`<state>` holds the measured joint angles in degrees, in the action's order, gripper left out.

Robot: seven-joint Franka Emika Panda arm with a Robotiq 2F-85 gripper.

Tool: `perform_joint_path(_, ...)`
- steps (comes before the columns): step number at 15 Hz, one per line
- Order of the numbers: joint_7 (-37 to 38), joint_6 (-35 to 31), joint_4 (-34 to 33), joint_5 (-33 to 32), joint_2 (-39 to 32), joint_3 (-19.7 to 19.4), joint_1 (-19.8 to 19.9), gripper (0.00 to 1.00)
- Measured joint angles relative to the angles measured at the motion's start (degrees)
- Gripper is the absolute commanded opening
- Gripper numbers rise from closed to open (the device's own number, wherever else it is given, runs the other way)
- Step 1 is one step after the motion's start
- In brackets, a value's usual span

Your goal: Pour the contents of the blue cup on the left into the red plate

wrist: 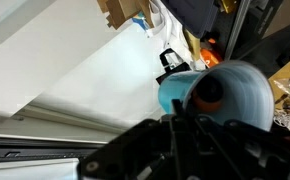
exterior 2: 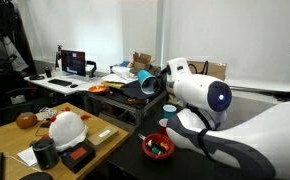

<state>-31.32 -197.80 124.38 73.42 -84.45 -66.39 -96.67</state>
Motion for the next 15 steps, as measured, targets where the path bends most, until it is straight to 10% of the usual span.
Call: perform_joint_path(15, -3.45, 0.02, -0.05, 0.2, 0.0, -4.72, -0.68, 0.01)
